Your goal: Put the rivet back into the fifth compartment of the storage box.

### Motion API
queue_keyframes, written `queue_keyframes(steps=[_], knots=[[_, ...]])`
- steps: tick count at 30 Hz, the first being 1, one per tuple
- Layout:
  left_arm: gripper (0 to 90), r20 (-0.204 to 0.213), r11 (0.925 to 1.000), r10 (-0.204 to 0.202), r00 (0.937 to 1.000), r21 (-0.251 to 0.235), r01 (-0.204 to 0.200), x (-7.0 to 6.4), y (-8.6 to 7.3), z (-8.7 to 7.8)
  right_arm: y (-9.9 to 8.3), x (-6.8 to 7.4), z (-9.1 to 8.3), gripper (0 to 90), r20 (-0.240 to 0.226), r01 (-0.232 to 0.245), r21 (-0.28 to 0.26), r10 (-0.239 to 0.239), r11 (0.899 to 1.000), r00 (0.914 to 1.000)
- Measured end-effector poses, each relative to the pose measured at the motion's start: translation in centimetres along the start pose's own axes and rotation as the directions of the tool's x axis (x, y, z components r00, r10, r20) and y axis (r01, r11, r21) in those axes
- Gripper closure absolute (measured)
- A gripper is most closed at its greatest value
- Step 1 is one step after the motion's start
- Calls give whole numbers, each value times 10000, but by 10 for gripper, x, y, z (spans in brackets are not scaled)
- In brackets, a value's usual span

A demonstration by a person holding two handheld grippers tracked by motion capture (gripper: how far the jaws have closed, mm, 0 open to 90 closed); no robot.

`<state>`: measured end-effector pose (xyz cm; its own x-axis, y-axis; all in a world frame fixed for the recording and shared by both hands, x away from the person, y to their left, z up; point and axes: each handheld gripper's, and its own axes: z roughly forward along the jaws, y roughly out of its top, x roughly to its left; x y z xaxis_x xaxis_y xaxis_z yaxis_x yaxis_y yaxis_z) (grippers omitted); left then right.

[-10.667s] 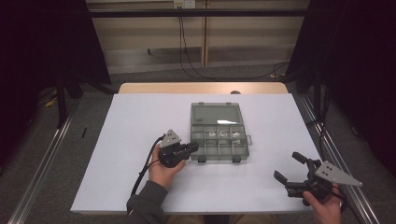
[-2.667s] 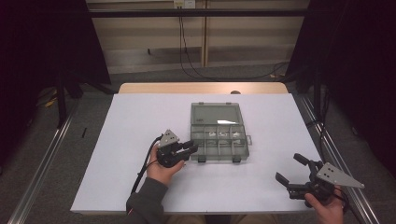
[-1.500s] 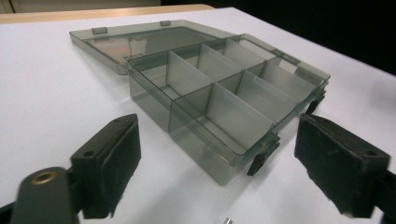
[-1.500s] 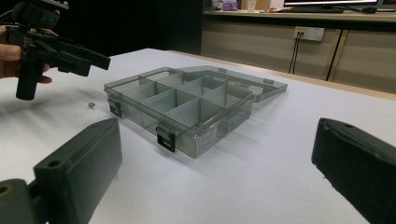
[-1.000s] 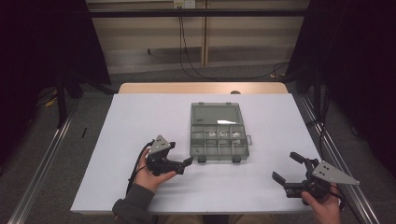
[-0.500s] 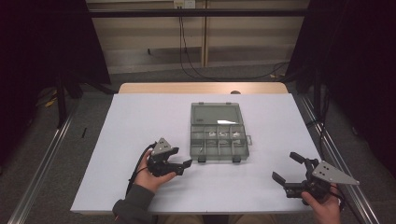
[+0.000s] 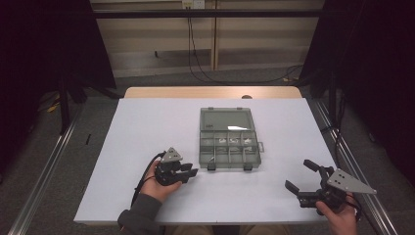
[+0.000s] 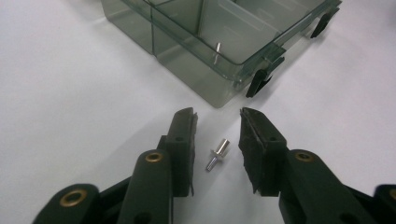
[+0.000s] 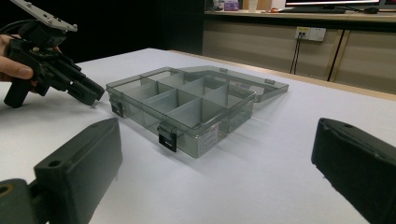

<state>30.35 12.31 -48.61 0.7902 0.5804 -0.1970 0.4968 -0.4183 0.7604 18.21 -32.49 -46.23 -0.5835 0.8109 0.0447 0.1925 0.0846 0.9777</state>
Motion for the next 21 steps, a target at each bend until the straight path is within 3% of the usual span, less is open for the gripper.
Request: queue_keyframes(steps=[12,21], knots=[[821,-75,9991,-86,9999,416,89,1,1,2,0,0,0,16,-19,30,19,-30,10000,10000],[831,-30,9986,-375,9993,370,376,3,1,1,0,0,0,17,-15,17,2,-17,10000,10000]])
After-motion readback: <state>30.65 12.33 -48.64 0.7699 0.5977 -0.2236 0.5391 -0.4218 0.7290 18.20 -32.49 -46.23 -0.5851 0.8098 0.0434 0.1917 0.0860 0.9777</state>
